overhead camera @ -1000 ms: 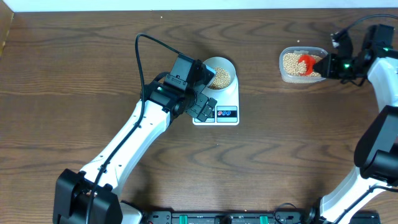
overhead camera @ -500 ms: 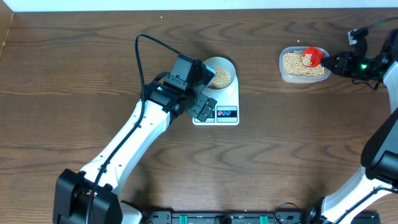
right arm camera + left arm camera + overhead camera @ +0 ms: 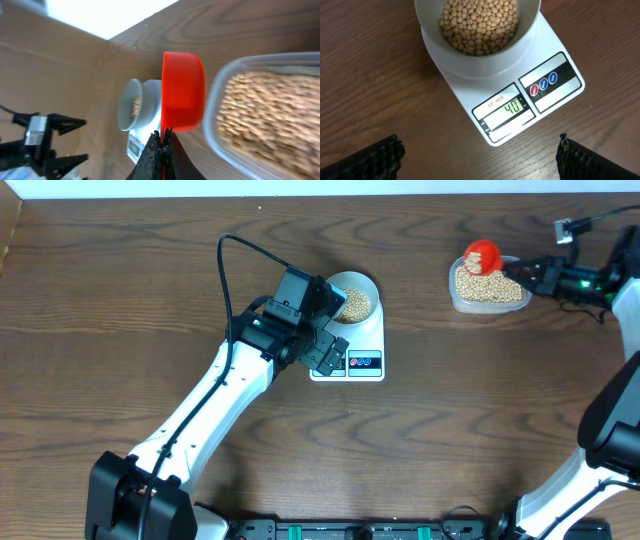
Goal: Scoop item into bowl and weigh 50g on scale
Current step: 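Lift the filled scoop out of the tub, then carry the red scoop left over the white bowl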
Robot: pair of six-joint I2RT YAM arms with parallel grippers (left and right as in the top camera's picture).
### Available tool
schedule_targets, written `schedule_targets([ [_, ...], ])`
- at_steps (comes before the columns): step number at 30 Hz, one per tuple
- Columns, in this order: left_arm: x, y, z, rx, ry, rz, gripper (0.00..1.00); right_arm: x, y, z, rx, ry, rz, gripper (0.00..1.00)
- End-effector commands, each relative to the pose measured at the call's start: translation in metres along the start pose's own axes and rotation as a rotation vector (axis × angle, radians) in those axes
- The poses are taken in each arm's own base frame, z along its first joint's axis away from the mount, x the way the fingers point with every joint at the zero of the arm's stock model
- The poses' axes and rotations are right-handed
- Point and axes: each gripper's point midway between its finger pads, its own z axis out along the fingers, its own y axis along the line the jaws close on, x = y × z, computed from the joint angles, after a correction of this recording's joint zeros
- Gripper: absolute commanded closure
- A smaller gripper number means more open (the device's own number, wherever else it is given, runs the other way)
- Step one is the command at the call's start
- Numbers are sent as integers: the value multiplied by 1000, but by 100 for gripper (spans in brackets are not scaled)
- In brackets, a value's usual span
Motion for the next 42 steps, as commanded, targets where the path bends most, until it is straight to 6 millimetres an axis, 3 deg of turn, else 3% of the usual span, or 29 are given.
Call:
schedule_targets([
  [1, -3, 2, -6, -9, -18, 15, 1, 3, 29, 23, -124, 36, -13, 99],
  [4, -3, 2, -6, -9, -18, 15, 1, 10, 48, 49, -158, 83, -45, 99],
  [11, -3, 2, -6, -9, -18, 15, 0, 21, 70, 97, -137, 150, -93, 99],
  [13, -3, 2, -6, -9, -18, 15, 0, 30, 86, 116, -163, 180, -133, 99],
  [18, -3, 2, -6, -9, -18, 15, 0, 49, 99, 146, -123, 240, -153, 99],
  [30, -3, 2, -6, -9, -18, 15, 0, 78, 104, 183, 6, 306, -229, 99],
  [42, -3, 2, -6, -9, -18, 15, 0, 83, 110, 189, 130, 309, -327, 99],
])
